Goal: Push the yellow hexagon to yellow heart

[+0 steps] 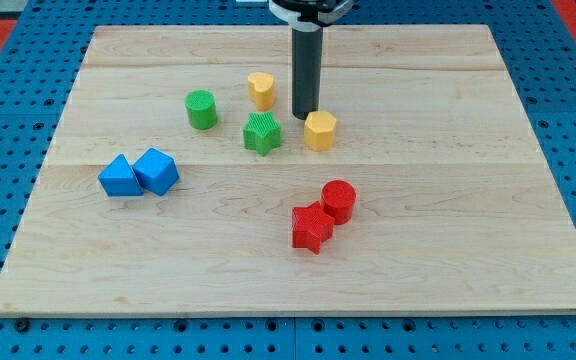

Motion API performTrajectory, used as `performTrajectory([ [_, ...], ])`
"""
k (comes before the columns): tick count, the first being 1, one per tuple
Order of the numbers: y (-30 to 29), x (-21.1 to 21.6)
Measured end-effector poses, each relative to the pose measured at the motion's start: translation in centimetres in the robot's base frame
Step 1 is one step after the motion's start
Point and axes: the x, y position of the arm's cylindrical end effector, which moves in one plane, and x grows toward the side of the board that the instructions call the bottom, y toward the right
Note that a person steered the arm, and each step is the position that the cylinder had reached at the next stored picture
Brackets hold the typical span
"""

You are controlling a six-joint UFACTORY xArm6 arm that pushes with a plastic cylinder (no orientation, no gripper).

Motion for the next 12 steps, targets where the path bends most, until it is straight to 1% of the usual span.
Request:
performTrajectory([
  [1,0.7,2.0],
  [2,0.1,3.8],
  [3,-1.4,6.5],
  [4,-1.2,9.4],
  [5,3.1,8.1],
  [6,4.9,5.2],
  [7,4.9,2.4],
  [8,5.4,1.2],
  [10,9.1,-0.9],
  [12,4.2,-2.9],
])
